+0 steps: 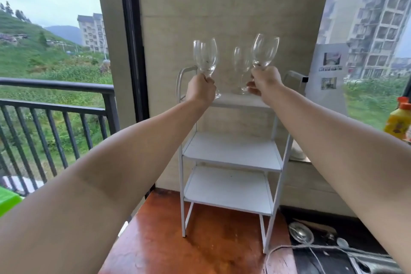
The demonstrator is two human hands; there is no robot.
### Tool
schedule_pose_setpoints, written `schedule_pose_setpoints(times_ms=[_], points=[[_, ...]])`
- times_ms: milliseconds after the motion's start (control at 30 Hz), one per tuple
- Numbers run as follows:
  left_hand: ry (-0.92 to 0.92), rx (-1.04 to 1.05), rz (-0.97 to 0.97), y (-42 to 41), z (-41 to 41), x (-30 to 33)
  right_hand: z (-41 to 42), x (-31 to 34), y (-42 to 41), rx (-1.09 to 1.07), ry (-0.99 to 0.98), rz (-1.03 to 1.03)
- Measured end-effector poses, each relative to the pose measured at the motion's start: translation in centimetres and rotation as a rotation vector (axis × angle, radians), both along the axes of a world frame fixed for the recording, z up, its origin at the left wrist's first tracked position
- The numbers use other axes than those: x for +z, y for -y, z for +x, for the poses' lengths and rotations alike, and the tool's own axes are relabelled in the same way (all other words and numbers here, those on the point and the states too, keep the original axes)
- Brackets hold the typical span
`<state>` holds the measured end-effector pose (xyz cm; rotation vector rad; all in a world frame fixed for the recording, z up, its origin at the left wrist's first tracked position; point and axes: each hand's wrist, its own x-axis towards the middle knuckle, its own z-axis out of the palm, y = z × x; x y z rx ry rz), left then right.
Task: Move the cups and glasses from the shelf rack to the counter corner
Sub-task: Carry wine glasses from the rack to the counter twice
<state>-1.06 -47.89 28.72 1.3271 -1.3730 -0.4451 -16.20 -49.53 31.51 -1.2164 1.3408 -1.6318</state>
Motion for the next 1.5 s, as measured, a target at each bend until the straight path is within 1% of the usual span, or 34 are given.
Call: schedule_pose_setpoints(times_ms=[167, 300, 400, 500, 567, 667, 767, 867, 967, 1100, 1267, 1367, 1500], points=[[-0.112, 0.036, -0.056, -4.0, 0.1, -1.6, 2.1, -1.0, -4.9, 0.051, -0.053, -0.092], [-0.231, 0.002, -0.066, -7.2, 0.5, -3.1, 2.7, -3.7, -8.4, 0.089, 0.009, -0.181], [-0.223, -0.023, -0.045, -9.5, 0.9, -4.7, 2.5, -6.1, -11.3, 0.062, -0.011, -0.151], [-0.213, -0.066, 0.014, -12.4, 1.1, -7.3, 2.2, -9.2, -14.0, 0.007, -0.047, -0.077], [-0.19, -0.098, 0.072, -15.1, 1.0, -9.7, 2.2, -11.7, -16.7, -0.048, -0.066, -0.003], [-0.129, -0.129, 0.184, -18.8, 0.7, -14.2, 1.9, -15.6, -21.3, -0.067, -0.03, 0.073], [-0.113, -0.169, 0.304, -22.7, 0.2, -19.0, 1.8, -19.8, -26.8, -0.109, -0.01, 0.161], [-0.091, -0.231, 0.412, -26.9, -0.9, -23.6, 1.3, -24.0, -31.8, -0.154, 0.041, 0.242], [-0.055, -0.312, 0.515, -31.4, -2.5, -27.8, 0.3, -28.0, -37.2, -0.219, 0.046, 0.344], [0.002, -0.378, 0.62, -36.4, -5.1, -31.6, -1.7, -32.9, -43.4, -0.313, 0.122, 0.463], [0.065, -0.54, 0.758, -43.4, -10.7, -35.5, -6.9, -37.2, -52.5, -0.47, 0.215, 0.591], [0.146, -0.643, 0.81, -47.4, -14.2, -37.4, -9.8, -38.7, -58.5, -0.557, 0.268, 0.647], [0.261, -0.852, 0.84, -56.0, -22.0, -39.0, -16.1, -40.5, -69.2, -0.73, 0.346, 0.679]])
